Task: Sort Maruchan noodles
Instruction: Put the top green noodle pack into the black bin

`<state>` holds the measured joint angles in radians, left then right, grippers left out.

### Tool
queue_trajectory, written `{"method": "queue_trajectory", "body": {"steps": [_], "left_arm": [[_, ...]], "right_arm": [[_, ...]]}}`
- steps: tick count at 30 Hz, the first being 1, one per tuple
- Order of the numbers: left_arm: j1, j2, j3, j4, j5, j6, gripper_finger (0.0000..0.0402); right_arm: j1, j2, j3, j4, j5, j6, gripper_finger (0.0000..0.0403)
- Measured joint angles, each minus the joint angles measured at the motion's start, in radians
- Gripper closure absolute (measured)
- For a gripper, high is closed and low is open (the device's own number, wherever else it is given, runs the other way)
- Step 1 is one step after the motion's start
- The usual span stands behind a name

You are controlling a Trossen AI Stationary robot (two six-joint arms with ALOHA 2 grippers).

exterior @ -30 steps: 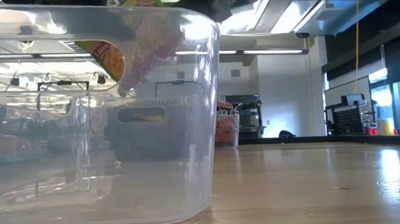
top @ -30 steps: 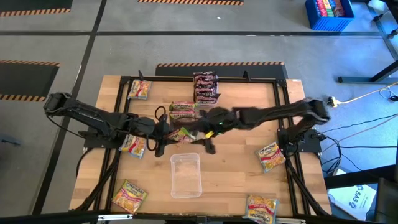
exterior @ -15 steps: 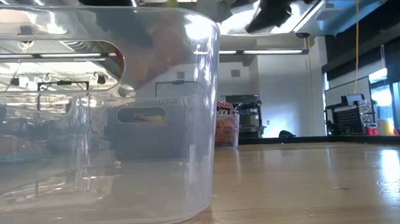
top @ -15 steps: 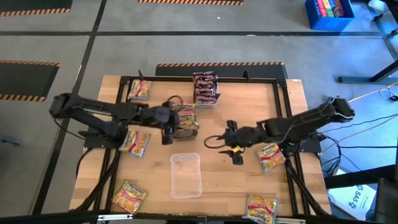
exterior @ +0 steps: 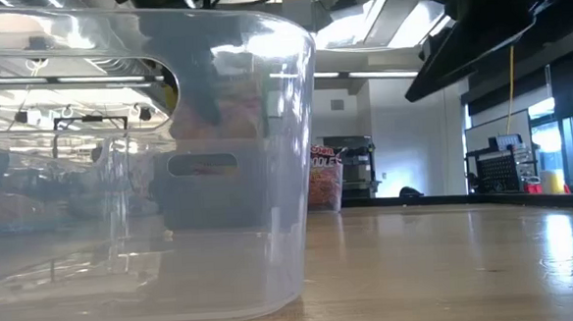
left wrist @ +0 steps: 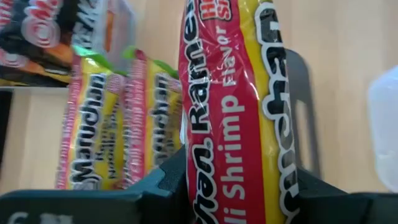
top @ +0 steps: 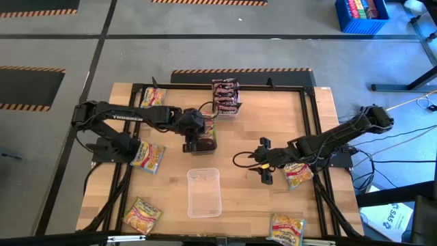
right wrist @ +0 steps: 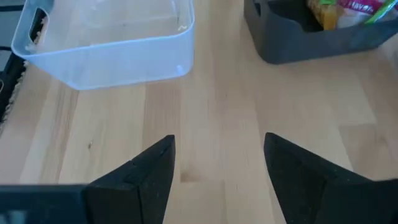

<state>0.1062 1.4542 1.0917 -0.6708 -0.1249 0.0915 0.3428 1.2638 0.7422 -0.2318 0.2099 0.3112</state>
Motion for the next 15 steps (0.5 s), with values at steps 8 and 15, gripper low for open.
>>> {"method": "queue_trajectory", "body": {"steps": [8, 15], "left_arm": [[0.036, 0.047, -0.002, -0.035, 0.039, -0.028, 0.0275], [0.036, 0.131, -0.002, -0.039, 0.038, -0.029, 0.0275]], "right_arm": [[-0.003, 0.0, 0.0, 0.006, 0.01, 0.0, 0.0178], [-0.003, 0.001, 0.0, 0.008, 0.016, -0.001, 0.0178]]}}
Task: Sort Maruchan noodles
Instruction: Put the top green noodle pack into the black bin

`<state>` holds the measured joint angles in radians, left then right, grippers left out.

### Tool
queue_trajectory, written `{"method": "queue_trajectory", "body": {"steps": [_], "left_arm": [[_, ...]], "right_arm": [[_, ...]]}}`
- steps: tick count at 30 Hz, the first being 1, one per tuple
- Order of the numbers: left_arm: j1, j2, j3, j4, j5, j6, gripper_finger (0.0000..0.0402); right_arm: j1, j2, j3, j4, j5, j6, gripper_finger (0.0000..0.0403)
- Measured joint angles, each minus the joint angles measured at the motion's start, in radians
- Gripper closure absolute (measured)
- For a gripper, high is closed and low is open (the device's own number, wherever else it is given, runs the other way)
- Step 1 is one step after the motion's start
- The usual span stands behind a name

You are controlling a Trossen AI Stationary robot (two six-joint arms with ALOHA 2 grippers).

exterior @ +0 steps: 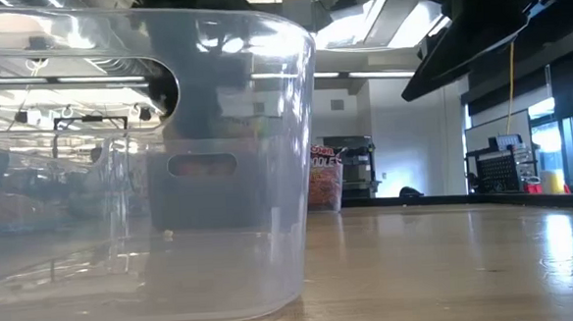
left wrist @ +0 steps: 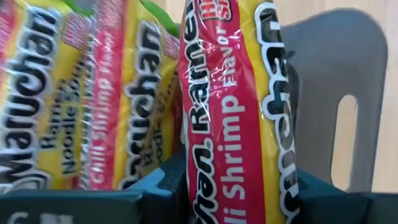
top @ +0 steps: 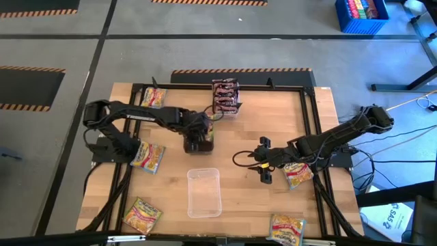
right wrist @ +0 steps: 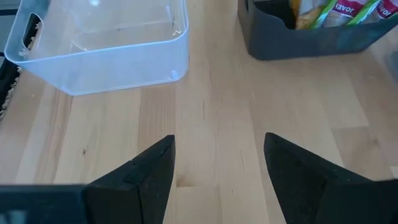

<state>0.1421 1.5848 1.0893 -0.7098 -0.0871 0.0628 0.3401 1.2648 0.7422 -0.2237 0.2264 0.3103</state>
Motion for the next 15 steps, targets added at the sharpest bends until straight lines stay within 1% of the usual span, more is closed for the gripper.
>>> {"method": "queue_trajectory", "body": {"steps": [4, 7, 12, 15], "left_arm": [[0.0, 0.018, -0.001, -0.009, -0.005, -0.006, 0.0275], [0.0, 0.015, -0.001, 0.008, -0.026, -0.024, 0.0266], [0.0, 0.015, -0.001, 0.002, -0.042, -0.017, 0.0234], [0.0, 0.04, -0.001, 0.014, -0.044, 0.0, 0.0214]], "right_arm": [[0.0, 0.0, 0.0, 0.0, 0.0, 0.0, 0.0178], [0.0, 0.0, 0.0, 0.0, 0.0, 0.0, 0.0178], [0.0, 0.0, 0.0, 0.006, 0.0, 0.0, 0.0178], [0.0, 0.0, 0.0, 0.006, 0.0, 0.0, 0.0178]]}}
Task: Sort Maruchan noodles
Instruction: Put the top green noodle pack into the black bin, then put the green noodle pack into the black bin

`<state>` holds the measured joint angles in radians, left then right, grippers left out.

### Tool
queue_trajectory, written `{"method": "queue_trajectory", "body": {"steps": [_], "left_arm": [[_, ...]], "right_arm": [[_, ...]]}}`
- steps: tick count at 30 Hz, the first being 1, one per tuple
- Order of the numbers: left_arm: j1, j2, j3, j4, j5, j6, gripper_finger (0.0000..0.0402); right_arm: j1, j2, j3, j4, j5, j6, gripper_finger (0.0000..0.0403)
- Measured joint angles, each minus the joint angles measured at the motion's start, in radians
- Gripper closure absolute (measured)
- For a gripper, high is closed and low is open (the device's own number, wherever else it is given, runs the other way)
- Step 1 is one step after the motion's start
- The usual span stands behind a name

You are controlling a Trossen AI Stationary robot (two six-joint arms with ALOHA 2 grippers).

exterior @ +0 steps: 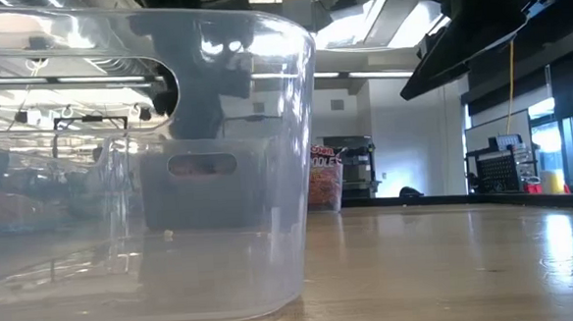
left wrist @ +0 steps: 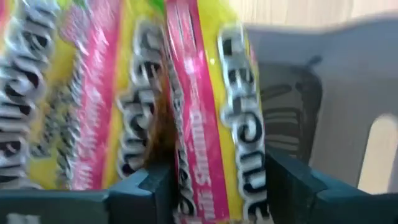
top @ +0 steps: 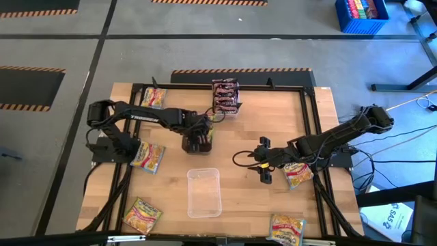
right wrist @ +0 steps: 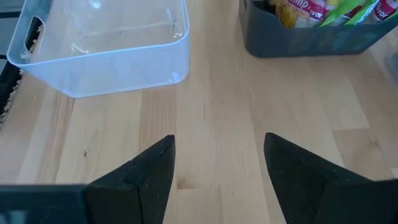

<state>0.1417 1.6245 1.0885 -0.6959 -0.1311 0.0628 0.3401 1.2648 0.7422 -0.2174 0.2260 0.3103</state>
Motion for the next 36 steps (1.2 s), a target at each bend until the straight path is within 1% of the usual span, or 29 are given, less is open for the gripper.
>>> {"method": "queue_trajectory", "body": {"steps": [4, 8, 15, 18, 21, 24, 27, 30, 33, 36], "left_arm": [[0.0, -0.009, 0.001, -0.007, -0.025, 0.0, 0.0196], [-0.001, -0.03, 0.013, -0.024, -0.067, -0.001, 0.0192], [-0.012, -0.079, 0.023, -0.099, -0.014, -0.027, 0.0192], [-0.023, -0.123, 0.023, -0.148, -0.008, -0.052, 0.0192], [-0.05, -0.195, 0.023, -0.19, 0.0, -0.084, 0.0192], [-0.091, -0.274, 0.023, -0.22, 0.022, -0.178, 0.0192], [-0.138, -0.345, 0.023, -0.228, 0.085, -0.302, 0.0191], [-0.208, -0.384, 0.023, -0.24, 0.153, -0.447, 0.0191], [-0.311, -0.398, 0.023, -0.262, 0.179, -0.563, 0.0191], [-0.458, -0.393, 0.015, -0.275, 0.179, -0.721, 0.0191]], "right_arm": [[0.0, 0.0, 0.0, 0.001, 0.0, 0.0, 0.0178], [0.0, 0.0, 0.0, 0.009, 0.0, 0.0, 0.0178], [0.0, 0.0, 0.0, 0.016, 0.0, -0.001, 0.0178], [0.0, 0.0, 0.001, 0.029, 0.001, -0.004, 0.0178], [0.0, 0.001, 0.001, 0.054, 0.008, -0.008, 0.0178], [0.0, 0.001, 0.002, 0.067, 0.01, -0.008, 0.0178], [0.0, 0.001, 0.002, 0.08, 0.01, -0.009, 0.0178], [0.0, 0.008, 0.002, 0.095, 0.008, -0.004, 0.0178], [0.0, 0.012, 0.002, 0.092, -0.001, -0.003, 0.0178], [0.0, 0.017, 0.002, 0.083, -0.002, -0.003, 0.0178]]}}
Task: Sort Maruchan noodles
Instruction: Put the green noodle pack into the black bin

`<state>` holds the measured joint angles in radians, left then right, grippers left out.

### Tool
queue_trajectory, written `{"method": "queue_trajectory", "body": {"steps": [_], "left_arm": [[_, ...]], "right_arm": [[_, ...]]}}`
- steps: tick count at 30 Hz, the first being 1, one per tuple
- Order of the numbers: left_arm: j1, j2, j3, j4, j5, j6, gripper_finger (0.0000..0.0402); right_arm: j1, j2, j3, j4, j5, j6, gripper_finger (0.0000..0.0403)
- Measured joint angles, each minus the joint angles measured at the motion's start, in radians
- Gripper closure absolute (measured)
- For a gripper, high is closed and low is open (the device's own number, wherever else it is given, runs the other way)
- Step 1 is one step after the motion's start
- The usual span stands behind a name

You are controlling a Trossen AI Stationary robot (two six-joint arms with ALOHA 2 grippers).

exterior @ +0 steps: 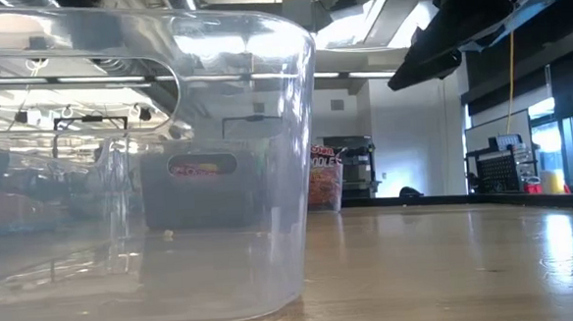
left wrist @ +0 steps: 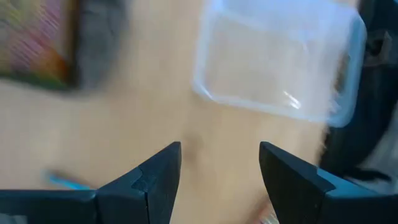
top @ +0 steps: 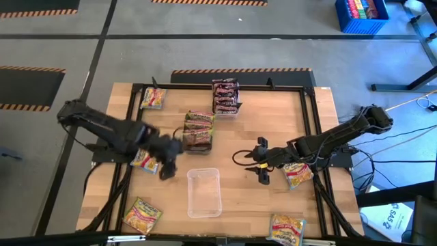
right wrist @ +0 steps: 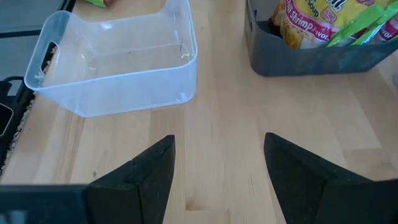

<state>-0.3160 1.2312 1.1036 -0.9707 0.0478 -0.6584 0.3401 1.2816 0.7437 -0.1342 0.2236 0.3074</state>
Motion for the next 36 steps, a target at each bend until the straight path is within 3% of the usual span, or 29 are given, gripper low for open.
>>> {"method": "queue_trajectory", "body": {"steps": [6, 10, 18, 30, 36], "left_arm": [[-0.333, 0.008, -0.099, 0.027, -0.038, -0.433, 0.0191], [-0.507, 0.008, -0.186, 0.051, -0.074, -0.729, 0.0191], [-0.684, 0.054, -0.32, 0.304, -0.082, -1.075, 0.0195], [-0.705, 0.263, -0.323, 0.476, 0.033, -1.082, 0.0196], [-0.69, 0.304, -0.319, 0.472, -0.015, -0.994, 0.0196]], "right_arm": [[0.0, 0.0, 0.0, 0.006, -0.014, -0.004, 0.0178], [0.0, 0.0, 0.0, 0.011, 0.041, -0.031, 0.0178], [0.0, 0.0, 0.0, 0.013, 0.056, -0.051, 0.0178], [0.0, 0.0, 0.0, 0.013, 0.054, -0.047, 0.0178], [0.0, 0.054, -0.002, 0.074, 0.054, -0.047, 0.0178]]}}
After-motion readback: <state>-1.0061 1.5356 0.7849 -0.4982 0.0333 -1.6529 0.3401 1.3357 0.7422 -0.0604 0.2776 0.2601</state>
